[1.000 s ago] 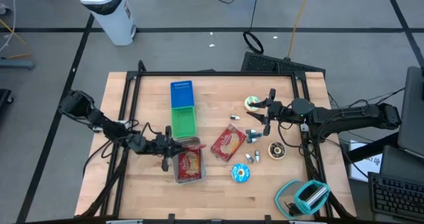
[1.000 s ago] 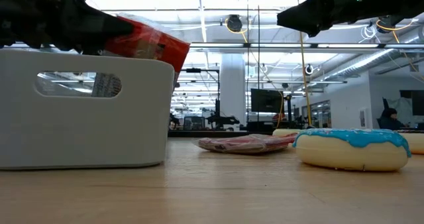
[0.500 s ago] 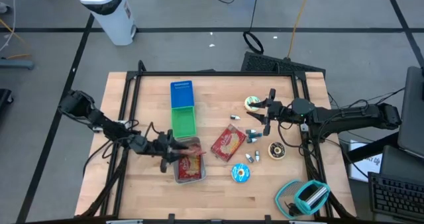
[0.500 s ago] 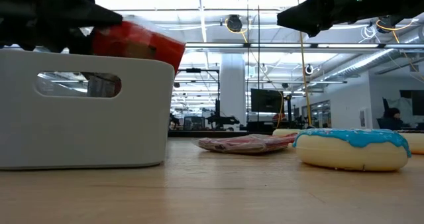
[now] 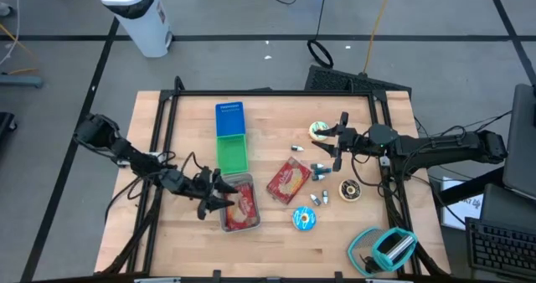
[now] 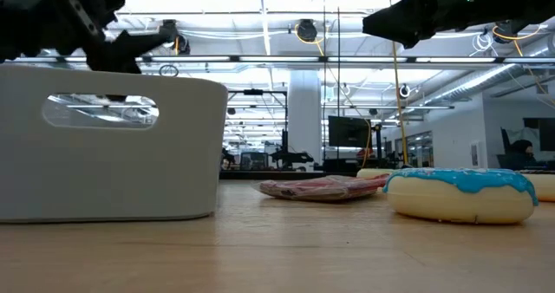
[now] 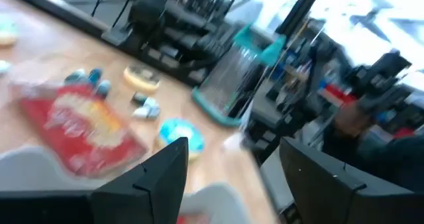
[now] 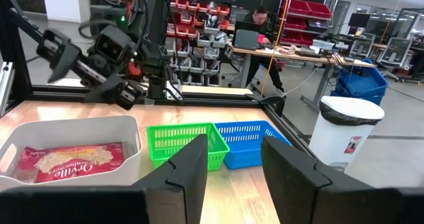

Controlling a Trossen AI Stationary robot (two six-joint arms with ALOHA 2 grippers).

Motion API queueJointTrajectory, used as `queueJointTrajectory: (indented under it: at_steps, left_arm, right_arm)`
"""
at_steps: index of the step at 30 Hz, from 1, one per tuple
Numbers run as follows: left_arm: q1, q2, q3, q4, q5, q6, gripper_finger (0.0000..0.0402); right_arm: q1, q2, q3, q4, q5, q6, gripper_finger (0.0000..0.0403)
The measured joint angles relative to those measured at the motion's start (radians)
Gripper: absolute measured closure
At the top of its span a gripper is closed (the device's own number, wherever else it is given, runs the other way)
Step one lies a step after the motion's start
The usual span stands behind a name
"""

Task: Pick & Place Food Item
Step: Put the popcorn pack into the gray bin

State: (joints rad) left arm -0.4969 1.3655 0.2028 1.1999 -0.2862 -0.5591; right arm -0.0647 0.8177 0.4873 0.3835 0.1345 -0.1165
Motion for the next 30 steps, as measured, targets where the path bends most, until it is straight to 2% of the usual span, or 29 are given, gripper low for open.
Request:
queueJointTrajectory:
  at_steps: [3, 8, 13, 18, 21, 26, 30]
  left_arm:
    - [0.0, 0.0, 0.0, 0.105, 0.001, 0.03, 0.016]
    - [0.0, -0.001, 0.0, 0.273, 0.0, 0.196, 0.016]
    - [0.012, -0.001, 0.001, 0.322, -0.008, 0.338, 0.016]
    - [0.054, -0.001, 0.005, 0.319, -0.011, 0.392, 0.016]
    - [0.081, -0.001, 0.005, 0.31, -0.011, 0.396, 0.016]
    - [0.117, -0.001, 0.005, 0.261, -0.011, 0.352, 0.016]
    - [0.14, -0.001, 0.005, 0.234, -0.011, 0.339, 0.016]
  right_arm:
    - [0.0, 0.0, 0.0, -0.002, 0.0, 0.0, 0.0273]
    - [0.0, 0.0, 0.0, -0.022, 0.0, 0.029, 0.0273]
    - [0.007, 0.034, 0.002, -0.024, -0.019, 0.081, 0.0273]
    - [0.039, 0.166, 0.002, -0.044, -0.089, 0.111, 0.0264]
    - [0.046, 0.26, 0.002, -0.078, -0.082, 0.203, 0.0244]
    - [-0.002, 0.39, 0.002, -0.179, -0.088, 0.465, 0.0207]
    - [-0.072, 0.463, 0.001, -0.223, -0.194, 0.607, 0.0178]
